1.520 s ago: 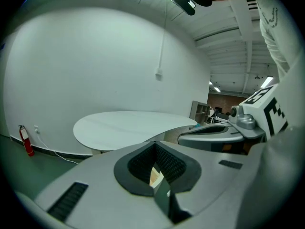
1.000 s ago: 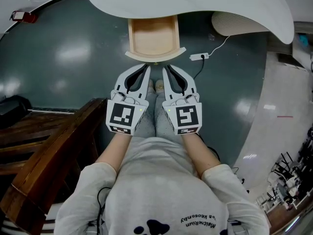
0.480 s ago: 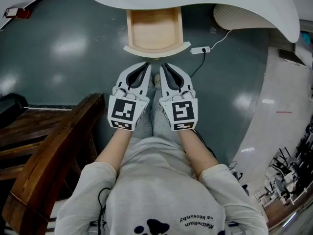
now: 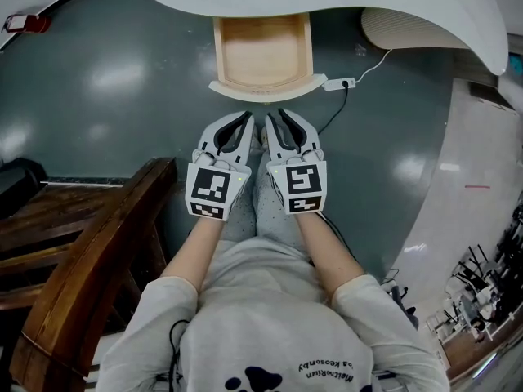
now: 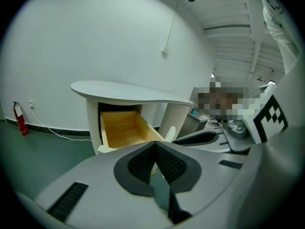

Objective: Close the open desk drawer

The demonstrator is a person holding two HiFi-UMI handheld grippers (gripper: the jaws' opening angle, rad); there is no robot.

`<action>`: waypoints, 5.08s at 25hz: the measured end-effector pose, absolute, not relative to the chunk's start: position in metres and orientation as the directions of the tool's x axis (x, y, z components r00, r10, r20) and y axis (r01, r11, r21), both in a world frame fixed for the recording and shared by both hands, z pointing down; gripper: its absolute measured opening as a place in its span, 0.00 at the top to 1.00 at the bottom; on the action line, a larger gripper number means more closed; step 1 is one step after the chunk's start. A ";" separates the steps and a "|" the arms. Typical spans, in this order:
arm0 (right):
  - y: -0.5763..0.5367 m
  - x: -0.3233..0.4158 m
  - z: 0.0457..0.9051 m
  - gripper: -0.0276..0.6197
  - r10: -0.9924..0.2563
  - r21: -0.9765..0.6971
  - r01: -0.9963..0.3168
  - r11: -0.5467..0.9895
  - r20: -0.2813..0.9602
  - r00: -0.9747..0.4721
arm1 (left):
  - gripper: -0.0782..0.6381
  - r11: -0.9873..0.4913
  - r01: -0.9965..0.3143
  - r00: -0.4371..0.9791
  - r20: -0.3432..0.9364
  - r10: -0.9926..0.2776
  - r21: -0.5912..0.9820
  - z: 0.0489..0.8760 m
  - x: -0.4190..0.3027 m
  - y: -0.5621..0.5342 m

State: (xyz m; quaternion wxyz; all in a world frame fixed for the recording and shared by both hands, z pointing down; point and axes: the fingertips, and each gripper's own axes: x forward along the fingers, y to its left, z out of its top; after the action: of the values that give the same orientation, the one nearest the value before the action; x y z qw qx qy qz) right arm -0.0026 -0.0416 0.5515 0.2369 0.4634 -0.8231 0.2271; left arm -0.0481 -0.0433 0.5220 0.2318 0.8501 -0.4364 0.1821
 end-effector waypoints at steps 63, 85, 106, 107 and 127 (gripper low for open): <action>-0.083 -0.013 0.691 0.79 -0.431 -0.208 -0.906 0.368 0.825 -0.365 | 0.88 -0.483 -0.838 0.528 0.597 -0.603 0.254 0.585 -0.055 -0.090; -0.154 -0.019 0.686 0.79 -0.477 -0.184 -0.909 0.374 0.803 -0.359 | 0.88 -0.454 -0.854 0.511 0.565 -0.647 0.253 0.579 -0.062 -0.160; -0.179 -0.021 0.681 0.79 -0.496 -0.178 -0.909 0.378 0.789 -0.361 | 0.88 -0.460 -0.852 0.516 0.539 -0.666 0.249 0.577 -0.063 -0.186; -0.180 -0.021 0.681 0.79 -0.500 -0.179 -0.909 0.377 0.787 -0.362 | 0.88 -0.459 -0.853 0.515 0.538 -0.667 0.248 0.577 -0.063 -0.188; -0.226 -0.026 0.678 0.79 -0.547 -0.157 -0.905 0.395 0.752 -0.369 | 0.88 -0.465 -0.857 0.510 0.495 -0.704 0.221 0.574 -0.069 -0.232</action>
State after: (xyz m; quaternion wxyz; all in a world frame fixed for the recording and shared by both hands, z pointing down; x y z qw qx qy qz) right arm -0.0258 -0.2258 0.6777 0.3104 0.4683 -0.7753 0.2887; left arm -0.0687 -0.2322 0.5741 0.2260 0.8389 -0.4652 0.1696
